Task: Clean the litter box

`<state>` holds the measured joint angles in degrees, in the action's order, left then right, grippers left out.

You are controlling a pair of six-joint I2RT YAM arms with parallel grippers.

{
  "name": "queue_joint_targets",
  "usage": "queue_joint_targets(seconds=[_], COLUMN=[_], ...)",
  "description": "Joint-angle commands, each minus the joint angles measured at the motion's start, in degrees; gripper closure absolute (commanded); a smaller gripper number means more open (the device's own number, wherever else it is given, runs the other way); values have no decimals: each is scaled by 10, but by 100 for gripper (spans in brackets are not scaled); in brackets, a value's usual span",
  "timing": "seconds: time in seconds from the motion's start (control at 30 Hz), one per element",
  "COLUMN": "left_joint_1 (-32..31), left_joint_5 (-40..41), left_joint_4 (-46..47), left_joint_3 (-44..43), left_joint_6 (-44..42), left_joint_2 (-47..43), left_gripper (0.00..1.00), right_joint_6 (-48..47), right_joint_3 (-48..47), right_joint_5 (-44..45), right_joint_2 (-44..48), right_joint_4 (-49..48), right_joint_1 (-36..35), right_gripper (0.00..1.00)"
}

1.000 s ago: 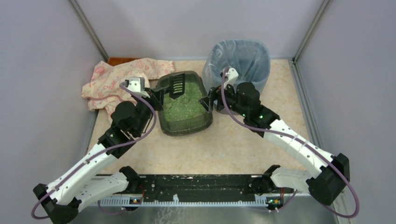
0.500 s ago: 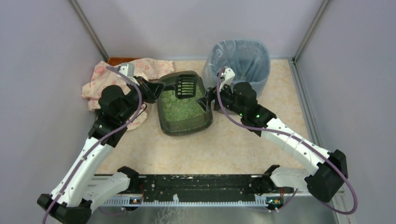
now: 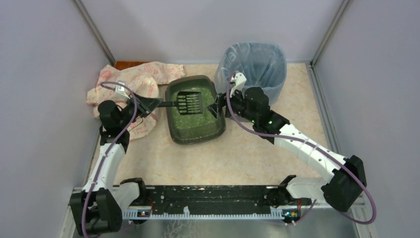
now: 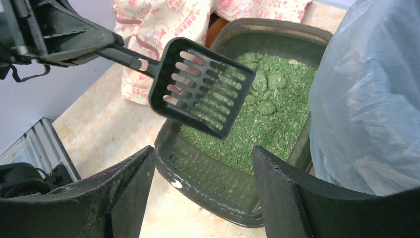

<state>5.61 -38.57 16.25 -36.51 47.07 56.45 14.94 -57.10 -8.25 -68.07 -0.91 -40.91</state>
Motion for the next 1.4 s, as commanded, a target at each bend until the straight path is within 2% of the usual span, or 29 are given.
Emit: queue_joint_targets(seconds=[0.0,0.17,0.47,0.63,0.73,0.9,0.93,1.0,1.03,1.1,1.2,1.27,1.3,1.37], left_joint_1=[12,36,50,49,50,50,50,50,49,49,49,50,50,50], left_joint_5=[-147,-191,-229,-248,-248,-243,-241,-246,-250,-248,-246,-250,-254,-263], left_joint_4=[199,336,512,541,542,572,584,602,605,607,608,621,628,648], left_joint_3=[28,67,105,114,116,120,122,122,122,127,136,143,145,151], left_joint_6=[113,218,352,374,374,400,408,417,416,414,405,402,402,405], left_joint_2=[1,3,33,50,53,76,83,99,104,112,117,118,119,122], left_gripper=[100,100,100,100,100,100,100,100,97,81,32,9,3,1], right_joint_6=[-7,-15,-9,-1,1,16,16,13,12,11,11,10,10,10], right_joint_3=[-12,-22,-14,-14,-21,-34,-36,-37,-37,-38,-47,-54,-56,-64], right_joint_5=[5,34,27,-2,-10,-4,-1,1,-1,-3,-10,-18,-23,-37], right_joint_2=[-25,-59,-65,-72,-76,-83,-83,-80,-77,-71,-69,-67,-65,-61], right_joint_4=[-33,-23,-42,-60,-58,-35,-30,-22,-21,-19,-5,3,7,28], right_joint_1=[-15,-36,-42,-45,-48,-49,-49,-49,-49,-49,-49,-49,-49,-49], right_gripper=[28,28,27,29,44,93,99,100,100,100,100,100,100,100])
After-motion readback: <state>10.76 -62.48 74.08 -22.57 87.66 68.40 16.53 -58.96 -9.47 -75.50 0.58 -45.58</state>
